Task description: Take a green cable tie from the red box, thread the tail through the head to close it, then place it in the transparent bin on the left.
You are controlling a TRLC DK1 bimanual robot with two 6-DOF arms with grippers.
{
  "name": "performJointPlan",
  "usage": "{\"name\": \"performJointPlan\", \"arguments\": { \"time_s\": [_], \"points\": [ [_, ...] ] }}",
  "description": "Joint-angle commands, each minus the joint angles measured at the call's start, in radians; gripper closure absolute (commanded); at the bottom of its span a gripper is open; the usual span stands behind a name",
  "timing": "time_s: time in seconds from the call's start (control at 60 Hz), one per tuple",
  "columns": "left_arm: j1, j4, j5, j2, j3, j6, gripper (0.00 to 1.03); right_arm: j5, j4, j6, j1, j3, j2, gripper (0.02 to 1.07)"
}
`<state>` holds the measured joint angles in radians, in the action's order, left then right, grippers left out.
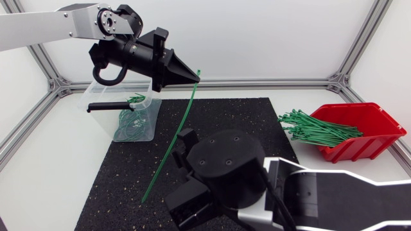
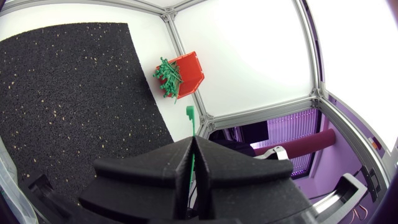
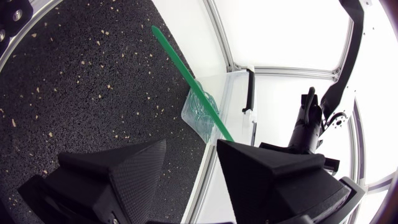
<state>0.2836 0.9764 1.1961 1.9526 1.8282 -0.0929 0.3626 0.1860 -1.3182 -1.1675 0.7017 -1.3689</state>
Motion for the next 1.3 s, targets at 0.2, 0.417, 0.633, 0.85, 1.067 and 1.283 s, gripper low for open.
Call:
{"name": "performJointPlan", "arguments": {
  "time_s": [0.2, 0.417, 0.633, 0.85, 1.067, 1.283],
  "points": [
    [-0.004, 0.042, -0.001, 0.046, 0.097, 0.018, 1.00, 0.009, 0.021, -0.059, -0.014, -0.067, 0.080, 0.47],
    [-0.008, 0.065, -0.006, 0.068, 0.138, 0.015, 1.00, 0.010, 0.021, -0.062, -0.009, -0.088, 0.122, 0.47],
    [-0.001, 0.081, -0.015, 0.077, 0.157, 0.012, 1.00, 0.013, 0.049, -0.070, -0.009, -0.103, 0.131, 0.46],
    [0.015, 0.093, -0.024, 0.088, 0.154, 0.012, 1.00, 0.009, 0.161, -0.105, -0.009, -0.120, 0.059, 0.46],
    [0.015, 0.093, -0.027, 0.092, 0.152, 0.015, 1.00, -0.002, 0.217, -0.115, -0.009, -0.134, -0.002, 0.46],
    [0.012, 0.096, -0.027, 0.103, 0.163, 0.015, 1.00, -0.005, 0.260, -0.133, -0.024, -0.126, -0.030, 0.46]
  ]
}}
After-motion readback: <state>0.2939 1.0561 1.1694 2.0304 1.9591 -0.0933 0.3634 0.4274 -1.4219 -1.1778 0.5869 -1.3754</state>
